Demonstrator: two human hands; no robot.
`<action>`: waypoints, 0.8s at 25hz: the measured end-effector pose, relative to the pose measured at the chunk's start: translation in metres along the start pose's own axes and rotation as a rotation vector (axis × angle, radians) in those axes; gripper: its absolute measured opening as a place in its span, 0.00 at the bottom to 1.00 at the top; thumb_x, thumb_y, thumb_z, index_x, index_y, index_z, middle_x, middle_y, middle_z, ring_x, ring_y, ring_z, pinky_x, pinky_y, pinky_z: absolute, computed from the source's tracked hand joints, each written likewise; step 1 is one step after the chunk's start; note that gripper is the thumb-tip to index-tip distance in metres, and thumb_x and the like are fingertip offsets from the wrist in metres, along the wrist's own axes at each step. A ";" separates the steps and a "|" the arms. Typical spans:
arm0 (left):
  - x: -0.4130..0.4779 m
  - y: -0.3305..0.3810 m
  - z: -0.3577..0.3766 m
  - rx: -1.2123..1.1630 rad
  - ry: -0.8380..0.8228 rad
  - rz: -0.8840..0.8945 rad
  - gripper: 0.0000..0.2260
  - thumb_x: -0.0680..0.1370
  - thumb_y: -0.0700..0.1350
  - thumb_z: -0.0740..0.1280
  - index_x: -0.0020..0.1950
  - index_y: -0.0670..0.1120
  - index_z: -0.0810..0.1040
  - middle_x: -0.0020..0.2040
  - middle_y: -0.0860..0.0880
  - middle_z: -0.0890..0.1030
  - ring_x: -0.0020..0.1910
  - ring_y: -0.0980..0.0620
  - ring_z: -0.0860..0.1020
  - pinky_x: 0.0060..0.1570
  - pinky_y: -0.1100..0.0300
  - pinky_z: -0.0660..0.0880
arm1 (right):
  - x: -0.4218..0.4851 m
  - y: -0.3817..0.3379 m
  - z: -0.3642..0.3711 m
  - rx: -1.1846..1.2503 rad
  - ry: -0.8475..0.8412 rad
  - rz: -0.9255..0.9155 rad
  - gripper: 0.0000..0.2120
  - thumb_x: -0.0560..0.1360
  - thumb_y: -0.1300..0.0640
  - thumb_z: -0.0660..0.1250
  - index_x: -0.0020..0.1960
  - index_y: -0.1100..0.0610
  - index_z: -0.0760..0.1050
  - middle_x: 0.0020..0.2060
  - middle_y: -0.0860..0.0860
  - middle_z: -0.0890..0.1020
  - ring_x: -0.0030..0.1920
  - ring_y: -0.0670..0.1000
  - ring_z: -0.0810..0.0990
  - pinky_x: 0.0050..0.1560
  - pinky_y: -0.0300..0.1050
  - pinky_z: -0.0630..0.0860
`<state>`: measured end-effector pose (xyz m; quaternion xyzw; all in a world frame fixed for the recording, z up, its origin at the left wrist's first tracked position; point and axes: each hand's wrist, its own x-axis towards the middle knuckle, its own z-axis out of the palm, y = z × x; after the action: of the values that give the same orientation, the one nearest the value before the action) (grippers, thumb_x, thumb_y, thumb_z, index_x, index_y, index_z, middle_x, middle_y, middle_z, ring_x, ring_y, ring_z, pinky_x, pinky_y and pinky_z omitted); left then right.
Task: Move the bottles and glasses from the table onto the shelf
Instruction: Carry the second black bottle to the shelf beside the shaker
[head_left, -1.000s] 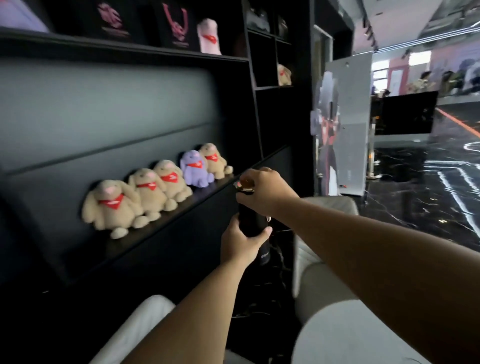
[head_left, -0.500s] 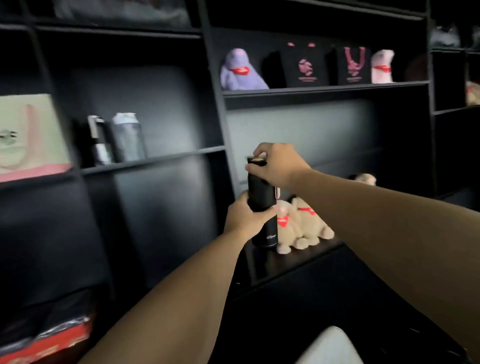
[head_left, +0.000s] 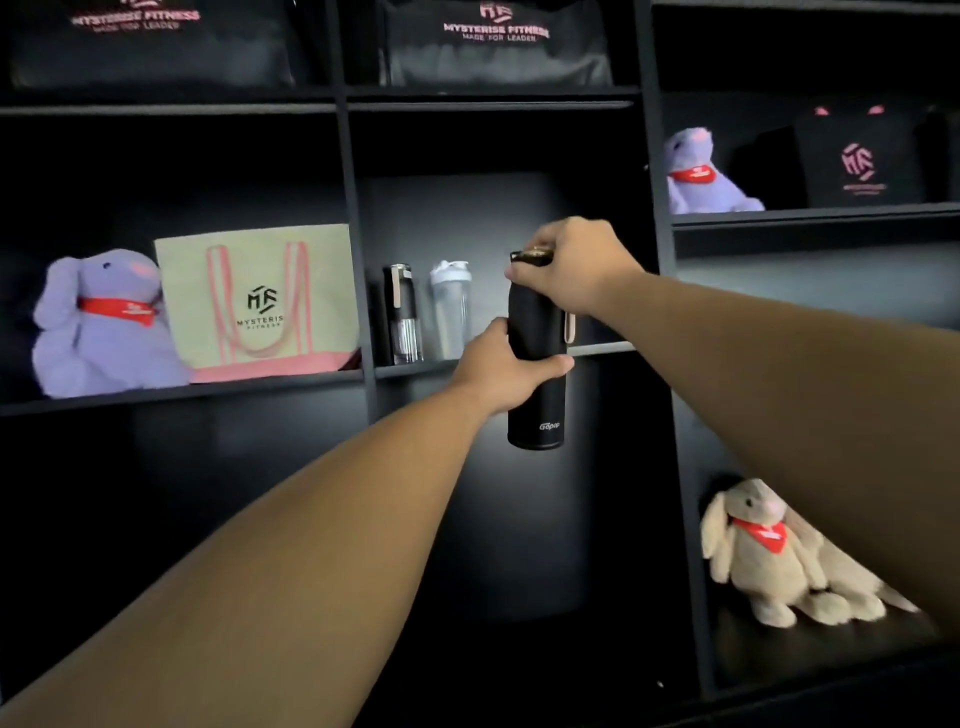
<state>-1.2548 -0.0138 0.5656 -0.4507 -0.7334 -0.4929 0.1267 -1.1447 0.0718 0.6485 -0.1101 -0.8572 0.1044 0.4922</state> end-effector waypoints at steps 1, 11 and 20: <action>0.020 0.002 -0.007 0.034 -0.005 0.009 0.30 0.65 0.60 0.80 0.61 0.50 0.76 0.55 0.53 0.83 0.53 0.51 0.82 0.52 0.55 0.80 | 0.018 0.001 0.003 -0.006 0.027 -0.008 0.18 0.73 0.41 0.72 0.53 0.54 0.84 0.46 0.53 0.85 0.48 0.52 0.83 0.49 0.42 0.78; 0.226 -0.012 0.014 0.181 0.062 0.064 0.32 0.69 0.57 0.80 0.62 0.42 0.71 0.54 0.45 0.81 0.45 0.43 0.85 0.40 0.46 0.85 | 0.194 0.080 0.063 -0.003 0.174 -0.074 0.18 0.73 0.41 0.74 0.53 0.54 0.83 0.44 0.51 0.83 0.45 0.49 0.80 0.44 0.39 0.71; 0.370 -0.108 0.082 0.380 -0.015 -0.075 0.27 0.74 0.59 0.75 0.61 0.41 0.73 0.52 0.42 0.84 0.33 0.42 0.84 0.36 0.53 0.83 | 0.321 0.192 0.198 -0.041 0.047 -0.040 0.18 0.73 0.40 0.73 0.54 0.53 0.82 0.50 0.55 0.85 0.55 0.58 0.82 0.51 0.45 0.77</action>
<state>-1.5265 0.2419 0.6935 -0.3945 -0.8306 -0.3464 0.1856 -1.4575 0.3349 0.7586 -0.1055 -0.8493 0.0741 0.5119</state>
